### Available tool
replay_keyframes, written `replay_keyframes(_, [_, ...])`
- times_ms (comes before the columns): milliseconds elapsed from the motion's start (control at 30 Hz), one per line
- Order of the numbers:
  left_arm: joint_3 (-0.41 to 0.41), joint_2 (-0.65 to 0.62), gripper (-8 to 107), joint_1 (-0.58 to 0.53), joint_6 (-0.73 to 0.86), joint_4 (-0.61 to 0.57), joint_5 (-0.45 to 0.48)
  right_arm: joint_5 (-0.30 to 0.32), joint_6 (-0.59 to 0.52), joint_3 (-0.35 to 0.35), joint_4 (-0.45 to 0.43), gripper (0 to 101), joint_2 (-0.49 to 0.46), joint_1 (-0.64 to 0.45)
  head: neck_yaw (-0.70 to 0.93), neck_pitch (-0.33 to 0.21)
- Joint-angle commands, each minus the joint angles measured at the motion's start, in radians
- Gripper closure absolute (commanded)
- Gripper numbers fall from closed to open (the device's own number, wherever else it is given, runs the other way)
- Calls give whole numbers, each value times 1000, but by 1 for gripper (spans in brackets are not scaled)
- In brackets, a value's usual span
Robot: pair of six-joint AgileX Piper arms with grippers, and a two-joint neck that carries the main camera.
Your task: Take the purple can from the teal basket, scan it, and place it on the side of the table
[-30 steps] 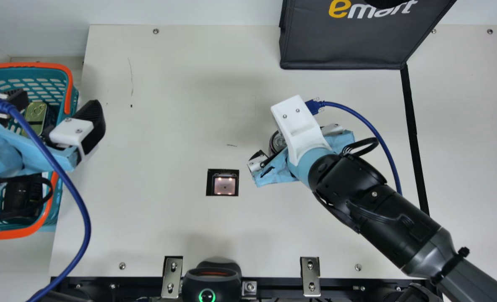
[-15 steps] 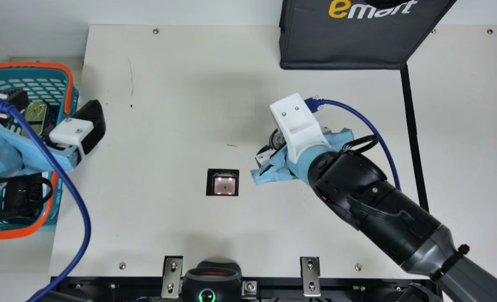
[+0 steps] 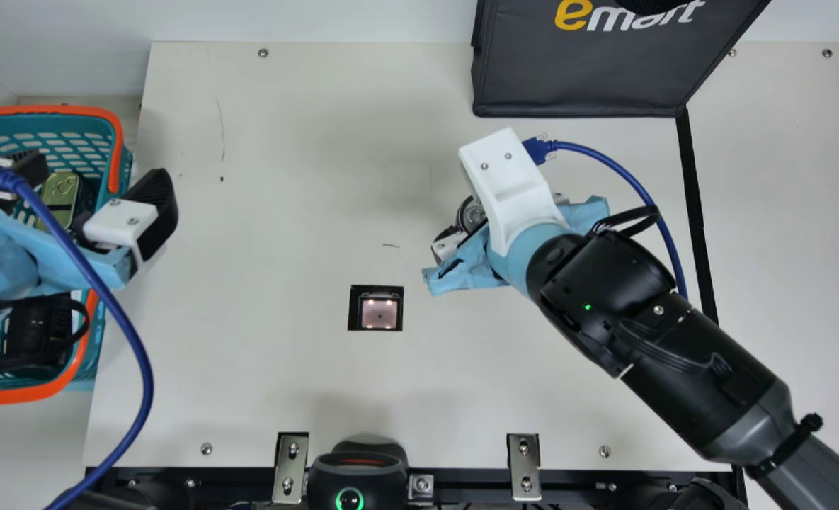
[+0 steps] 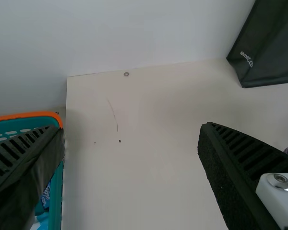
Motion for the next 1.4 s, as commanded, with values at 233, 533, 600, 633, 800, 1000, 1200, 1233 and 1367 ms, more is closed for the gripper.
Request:
replay_keyframes(233, [0,0,9,0,0,0,0,32,15,-5,-5,101,-20,-99,-241,-29])
replay_keyframes(533, [0,0,9,0,0,0,0,81,66,-4,-27,101,-70,-286,-311,-29])
replay_keyframes(600, [0,0,9,0,0,0,0,96,83,-8,-35,101,-81,-325,-311,-29])
replay_keyframes(633, [0,0,9,0,0,0,0,103,91,-10,-39,101,-87,-345,-311,-29])
replay_keyframes(800, [0,0,9,0,0,0,0,137,119,-24,-50,101,-115,-440,-311,-29])
replay_keyframes(1000, [0,0,9,0,0,0,0,164,95,-40,-33,101,-142,-567,-311,-29])
replay_keyframes(1200, [0,0,9,0,0,0,0,159,-31,-67,31,101,-141,-739,-311,-29])
replay_keyframes(1233, [0,0,9,0,0,0,0,156,-60,-75,45,101,-135,-772,-311,-29])
replay_keyframes(1367, [0,0,9,0,0,0,0,136,-193,-112,114,101,-99,-908,-311,-29])
